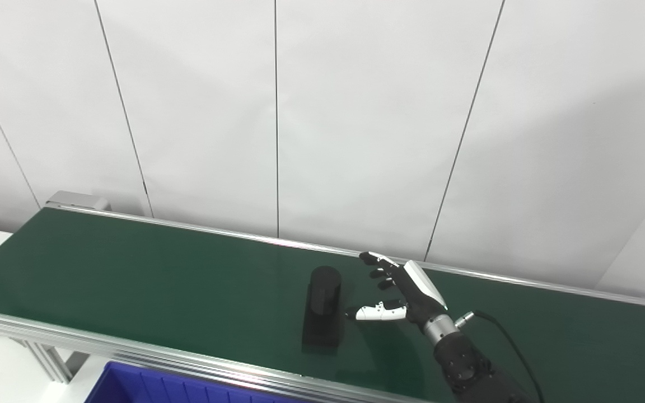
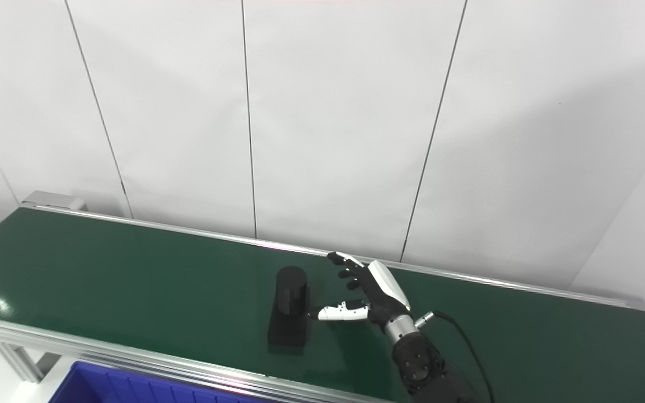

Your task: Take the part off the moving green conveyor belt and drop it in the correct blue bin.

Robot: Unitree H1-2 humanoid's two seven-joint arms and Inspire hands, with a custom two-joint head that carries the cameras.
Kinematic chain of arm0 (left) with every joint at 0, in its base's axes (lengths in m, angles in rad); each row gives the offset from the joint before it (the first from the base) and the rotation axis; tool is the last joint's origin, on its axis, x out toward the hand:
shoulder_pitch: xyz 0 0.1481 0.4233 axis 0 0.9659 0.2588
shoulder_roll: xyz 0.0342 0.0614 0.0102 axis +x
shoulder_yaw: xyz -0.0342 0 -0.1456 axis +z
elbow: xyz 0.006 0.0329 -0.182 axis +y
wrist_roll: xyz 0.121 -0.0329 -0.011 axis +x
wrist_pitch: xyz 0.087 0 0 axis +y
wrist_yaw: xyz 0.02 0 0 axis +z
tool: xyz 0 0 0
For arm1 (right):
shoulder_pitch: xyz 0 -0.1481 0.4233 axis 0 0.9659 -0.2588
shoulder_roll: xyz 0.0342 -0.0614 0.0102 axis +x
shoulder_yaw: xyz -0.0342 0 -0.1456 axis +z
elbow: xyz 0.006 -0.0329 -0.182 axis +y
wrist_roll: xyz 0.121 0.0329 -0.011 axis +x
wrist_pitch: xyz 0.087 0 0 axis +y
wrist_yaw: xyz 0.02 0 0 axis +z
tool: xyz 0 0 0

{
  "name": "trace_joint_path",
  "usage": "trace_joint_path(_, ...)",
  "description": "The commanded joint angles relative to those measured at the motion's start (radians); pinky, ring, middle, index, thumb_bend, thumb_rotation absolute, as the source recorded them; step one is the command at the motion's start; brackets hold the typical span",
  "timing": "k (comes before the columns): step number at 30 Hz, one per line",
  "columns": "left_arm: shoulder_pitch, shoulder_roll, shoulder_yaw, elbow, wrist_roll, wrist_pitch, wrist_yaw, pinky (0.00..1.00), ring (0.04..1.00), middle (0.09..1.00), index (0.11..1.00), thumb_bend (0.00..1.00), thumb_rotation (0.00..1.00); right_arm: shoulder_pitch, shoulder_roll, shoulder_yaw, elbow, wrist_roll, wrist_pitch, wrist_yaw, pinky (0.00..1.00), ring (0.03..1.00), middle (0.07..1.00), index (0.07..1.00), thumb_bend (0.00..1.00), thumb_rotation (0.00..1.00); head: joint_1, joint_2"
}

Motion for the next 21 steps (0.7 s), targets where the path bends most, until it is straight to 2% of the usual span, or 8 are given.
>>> trace_joint_path(1, -0.006, -0.012, -0.002, -0.023, 0.015, -0.04, 0.01, 0.76, 0.847, 0.861, 0.83, 0.83, 0.97, -0.056, 0.008, 0.0, -0.024, 0.007, -0.024, -0.008, 0.71, 0.806, 0.869, 0.872, 0.9, 0.42, 0.001, 0.001)
trace_joint_path(5, -0.004, -0.012, 0.0, -0.023, 0.013, -0.04, 0.006, 0.76, 0.85, 0.865, 0.832, 0.84, 0.97, -0.055, 0.007, 0.004, -0.019, -0.004, -0.025, -0.01, 0.73, 0.828, 0.862, 0.874, 0.9, 0.44, 0.0, 0.003)
trace_joint_path(11, -0.002, -0.012, 0.001, -0.022, 0.009, -0.04, 0.003, 0.76, 0.849, 0.864, 0.831, 0.84, 0.96, -0.047, 0.006, 0.01, -0.034, -0.008, -0.025, -0.01, 0.7, 0.792, 0.819, 0.853, 0.9, 0.44, -0.001, 0.004)
trace_joint_path(21, 0.002, -0.013, 0.004, -0.027, 0.008, -0.04, -0.002, 0.77, 0.852, 0.868, 0.835, 0.85, 0.96, -0.046, 0.008, 0.007, -0.033, -0.001, -0.025, 0.0, 0.7, 0.791, 0.83, 0.831, 0.89, 0.44, 0.001, 0.007)
